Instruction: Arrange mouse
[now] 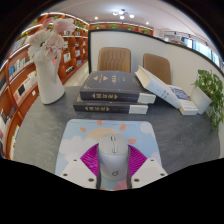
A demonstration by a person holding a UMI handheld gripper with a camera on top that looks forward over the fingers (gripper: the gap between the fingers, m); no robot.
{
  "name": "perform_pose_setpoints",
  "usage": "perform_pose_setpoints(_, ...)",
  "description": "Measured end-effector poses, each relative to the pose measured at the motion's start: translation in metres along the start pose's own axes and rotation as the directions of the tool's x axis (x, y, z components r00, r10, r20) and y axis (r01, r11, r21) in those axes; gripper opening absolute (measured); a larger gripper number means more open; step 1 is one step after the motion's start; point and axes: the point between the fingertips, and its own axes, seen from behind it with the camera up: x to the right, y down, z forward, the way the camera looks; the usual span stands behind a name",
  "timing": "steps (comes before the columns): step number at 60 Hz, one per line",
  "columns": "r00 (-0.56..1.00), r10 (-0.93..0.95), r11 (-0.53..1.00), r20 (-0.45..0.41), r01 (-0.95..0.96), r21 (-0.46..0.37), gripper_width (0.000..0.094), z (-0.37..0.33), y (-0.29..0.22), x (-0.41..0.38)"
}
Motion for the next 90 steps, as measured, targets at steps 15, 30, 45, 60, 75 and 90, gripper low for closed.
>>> perform_pose_setpoints(15,0.997,0.075,0.997,0.014,-0.074,-0.038,0.0733,-0.004,0.006,-0.001)
perform_pose_setpoints(30,0.996,0.085,0.993,0.002,-0.085,0.076,0.0861,-0.1,-0.038,0.016)
perform_pose_setpoints(45,0.998,0.061,0.978,0.025,-0.065,0.199,0.086,-0.227,-0.052,0.034)
perform_pose_setpoints(60,0.996,0.079,0.968,0.043,-0.087,0.236,0.0857,-0.309,-0.024,0.054)
perform_pose_setpoints(75,0.997,0.075,0.961,0.028,-0.08,0.263,0.0851,-0.356,0.006,0.07)
perform_pose_setpoints(90,0.996,0.086,0.954,0.025,-0.089,0.287,0.0851,-0.381,0.016,0.079)
